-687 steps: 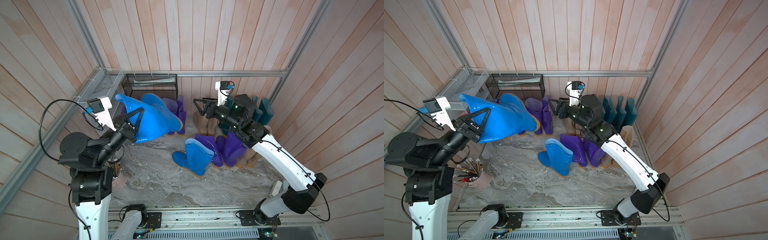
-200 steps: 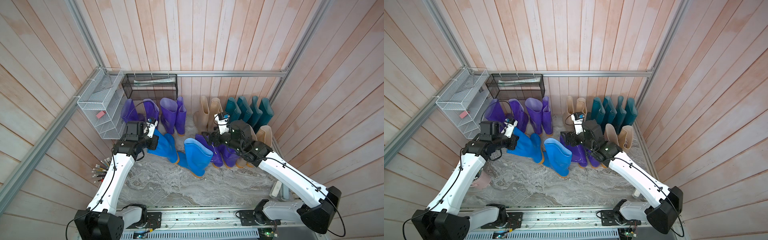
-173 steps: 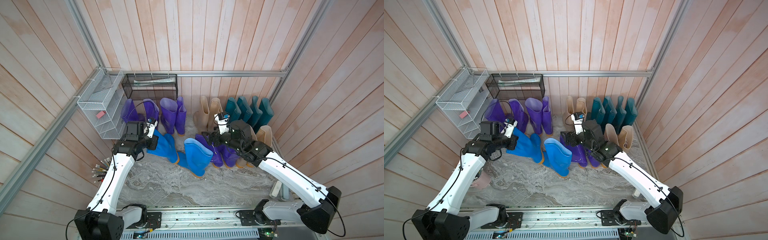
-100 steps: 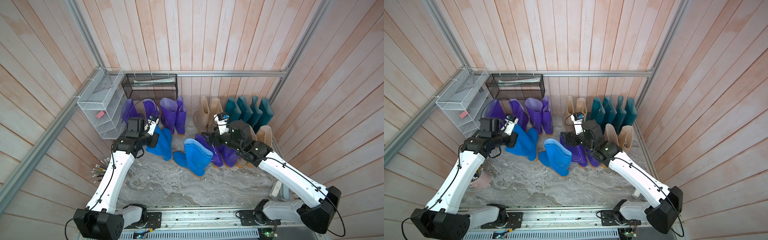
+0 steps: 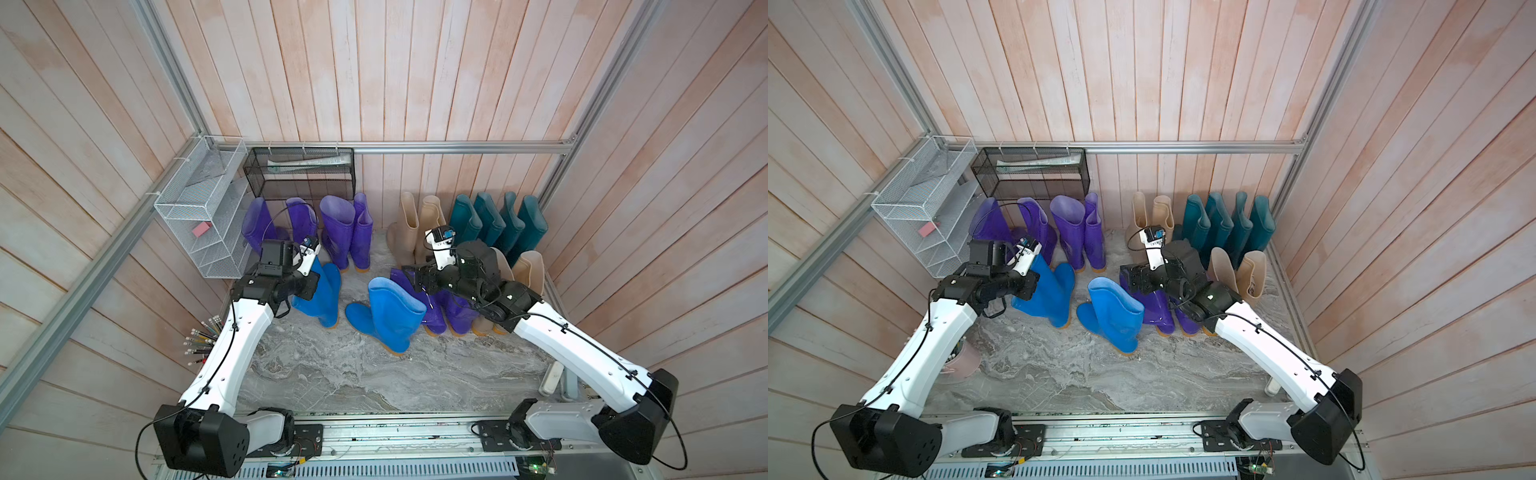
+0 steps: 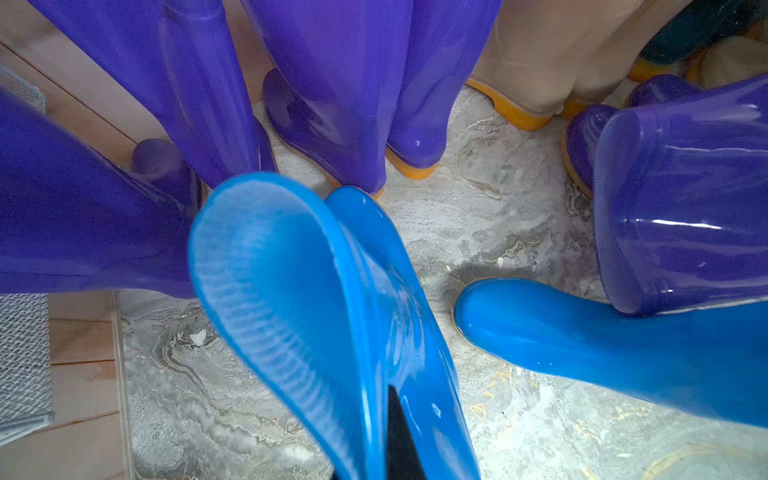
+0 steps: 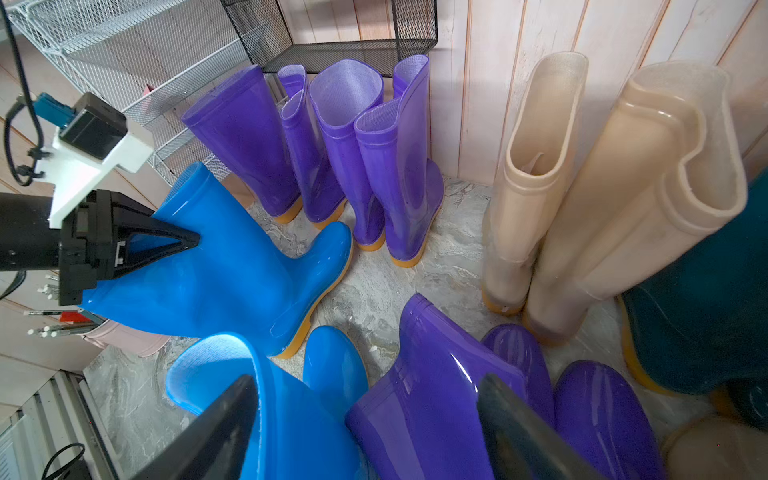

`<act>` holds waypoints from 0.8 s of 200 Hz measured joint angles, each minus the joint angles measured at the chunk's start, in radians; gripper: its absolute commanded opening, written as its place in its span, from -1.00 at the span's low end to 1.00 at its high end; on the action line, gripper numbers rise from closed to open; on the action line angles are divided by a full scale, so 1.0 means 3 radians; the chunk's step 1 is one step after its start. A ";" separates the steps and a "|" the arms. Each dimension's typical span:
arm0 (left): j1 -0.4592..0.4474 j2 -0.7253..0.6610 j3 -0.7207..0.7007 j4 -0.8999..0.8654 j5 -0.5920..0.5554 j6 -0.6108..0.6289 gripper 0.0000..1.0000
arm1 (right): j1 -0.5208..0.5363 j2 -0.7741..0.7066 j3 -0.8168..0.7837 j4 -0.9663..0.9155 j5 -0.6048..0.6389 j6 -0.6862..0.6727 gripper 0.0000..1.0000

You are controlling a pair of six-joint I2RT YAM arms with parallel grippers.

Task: Match and arrange rain boots in pairs
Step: Pair a pair of rain boots at the center of the board.

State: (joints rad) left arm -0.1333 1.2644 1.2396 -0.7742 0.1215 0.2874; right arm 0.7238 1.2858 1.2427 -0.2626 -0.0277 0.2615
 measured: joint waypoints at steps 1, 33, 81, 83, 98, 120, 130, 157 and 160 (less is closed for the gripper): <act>0.0000 0.0000 0.0000 0.0000 0.0000 -0.0001 -1.00 | 0.0000 0.0000 0.0000 0.0000 0.0000 0.0000 0.70; -0.0094 0.0000 0.0011 -0.0052 -0.0132 -0.0076 -1.00 | 0.0000 0.0000 0.0000 0.0000 -0.0039 0.0000 0.72; -0.0383 0.0051 0.0160 -0.0276 -0.0361 -0.0112 -1.00 | 0.0038 0.0009 -0.0001 -0.0079 -0.0331 -0.0205 0.95; -0.0389 0.0055 0.0163 -0.0282 -0.0369 -0.0113 -1.00 | 0.0045 0.0009 -0.0003 -0.0088 -0.0340 -0.0201 0.96; -0.0411 0.0084 0.0195 -0.0320 -0.0416 -0.0128 -1.00 | 0.0090 0.0006 -0.0023 -0.0128 -0.0376 -0.0294 0.96; -0.0411 0.0150 0.0296 -0.0416 -0.0458 -0.0178 -1.00 | 0.0136 -0.0027 -0.0114 -0.0164 -0.0455 -0.0395 0.96; -0.0417 0.0197 0.0357 -0.0464 -0.0484 -0.0209 -1.00 | 0.0144 -0.0050 -0.0167 -0.0188 -0.0496 -0.0441 0.96; -0.0497 0.0303 0.0470 -0.0549 -0.0552 -0.0280 -1.00 | 0.0245 -0.0020 -0.0195 -0.0309 -0.0515 -0.0542 0.95; -0.0506 0.0306 0.0476 -0.0552 -0.0559 -0.0295 -1.00 | 0.0272 -0.0005 -0.0195 -0.0323 -0.0512 -0.0553 0.93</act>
State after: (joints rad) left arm -0.2852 1.3563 1.3823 -0.9398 -0.0463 0.1989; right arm 0.8055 1.2842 1.1843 -0.3595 -0.1814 0.0956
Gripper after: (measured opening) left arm 0.063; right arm 0.980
